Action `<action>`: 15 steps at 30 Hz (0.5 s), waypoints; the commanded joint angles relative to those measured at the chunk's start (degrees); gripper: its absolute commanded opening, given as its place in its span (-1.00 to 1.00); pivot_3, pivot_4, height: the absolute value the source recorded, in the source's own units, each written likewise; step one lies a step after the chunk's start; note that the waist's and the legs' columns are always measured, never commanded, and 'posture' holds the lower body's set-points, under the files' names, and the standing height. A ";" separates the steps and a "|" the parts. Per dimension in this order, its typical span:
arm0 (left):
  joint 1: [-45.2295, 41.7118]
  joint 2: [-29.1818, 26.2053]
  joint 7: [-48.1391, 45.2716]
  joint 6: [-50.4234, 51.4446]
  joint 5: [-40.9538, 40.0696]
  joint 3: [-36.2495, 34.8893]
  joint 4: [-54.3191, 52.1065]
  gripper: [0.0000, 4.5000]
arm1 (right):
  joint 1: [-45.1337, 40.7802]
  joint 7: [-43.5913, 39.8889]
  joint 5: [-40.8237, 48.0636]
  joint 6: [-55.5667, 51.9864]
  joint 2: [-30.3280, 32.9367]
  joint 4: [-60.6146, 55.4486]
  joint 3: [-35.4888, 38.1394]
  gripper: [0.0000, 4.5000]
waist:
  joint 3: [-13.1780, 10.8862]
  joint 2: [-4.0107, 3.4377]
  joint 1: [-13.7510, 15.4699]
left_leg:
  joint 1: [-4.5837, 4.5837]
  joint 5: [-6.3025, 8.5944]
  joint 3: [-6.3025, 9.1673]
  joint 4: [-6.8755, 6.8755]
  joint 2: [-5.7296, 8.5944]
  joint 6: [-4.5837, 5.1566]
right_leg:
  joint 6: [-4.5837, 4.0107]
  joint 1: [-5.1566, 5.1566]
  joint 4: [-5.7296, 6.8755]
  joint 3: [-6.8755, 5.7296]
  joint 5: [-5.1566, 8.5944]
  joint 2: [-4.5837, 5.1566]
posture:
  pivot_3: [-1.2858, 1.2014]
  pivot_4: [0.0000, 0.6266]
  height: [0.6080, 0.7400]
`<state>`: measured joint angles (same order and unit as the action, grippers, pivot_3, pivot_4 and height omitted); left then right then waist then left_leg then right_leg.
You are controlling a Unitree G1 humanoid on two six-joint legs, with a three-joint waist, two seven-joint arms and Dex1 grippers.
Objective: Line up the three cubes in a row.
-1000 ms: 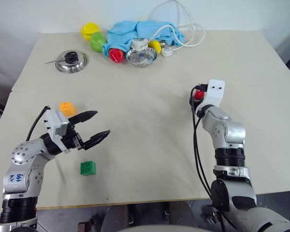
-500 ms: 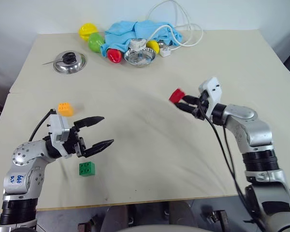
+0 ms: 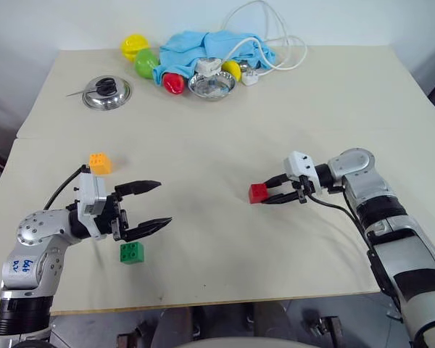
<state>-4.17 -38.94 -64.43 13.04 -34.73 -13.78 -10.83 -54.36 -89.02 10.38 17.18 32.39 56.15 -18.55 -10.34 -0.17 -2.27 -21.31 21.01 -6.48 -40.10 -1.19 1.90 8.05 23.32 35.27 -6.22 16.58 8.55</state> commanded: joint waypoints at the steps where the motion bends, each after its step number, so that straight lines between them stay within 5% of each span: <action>1: 0.94 -1.05 0.46 0.28 -1.63 -2.59 -2.62 1.00 | -2.07 -3.48 -0.34 -1.09 0.26 3.60 -0.31 -0.37 | 0.00 0.00 -0.08 | 0.01 0.00 0.01 -0.02 -0.01 0.00 | 0.00 -0.02 0.02 0.00 0.00 0.00 | 0.03 -0.52 1.00; 2: 1.15 -1.17 0.58 0.43 -1.74 -2.98 -2.72 1.00 | -2.28 -3.48 0.29 -1.28 0.14 3.85 -0.26 -0.37 | 0.00 0.00 -0.03 | 0.02 0.00 0.03 -0.06 -0.03 0.00 | 0.00 -0.05 0.03 -0.02 0.00 0.00 | 0.03 -0.52 1.00; 11: 4.75 -1.81 2.68 0.79 -2.52 -8.98 -2.59 1.00 | -0.22 -3.48 9.25 0.02 5.01 -4.55 0.75 0.97 | -0.02 -0.04 -0.01 | 0.01 0.00 0.12 -0.06 -0.04 -0.01 | -0.01 -0.08 0.01 -0.06 0.01 0.01 | 0.03 -0.52 1.00; 15: 11.17 -3.42 1.49 -0.65 -1.45 -16.46 2.20 1.00 | 5.81 -3.48 23.68 -5.13 13.23 -20.17 0.91 0.99 | -0.03 -0.05 0.24 | -0.01 0.02 0.15 -0.01 -0.05 -0.03 | -0.01 -0.08 -0.11 -0.10 0.01 0.01 | 0.03 -0.52 1.00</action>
<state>5.13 -41.46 -62.23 13.64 -35.96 -25.71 -10.36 -50.00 -89.01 26.57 14.47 42.90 42.73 -18.95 -10.37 -0.22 -2.02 -21.32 21.04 -6.33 -40.07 -1.26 1.85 8.03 23.24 35.11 -6.33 16.59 8.57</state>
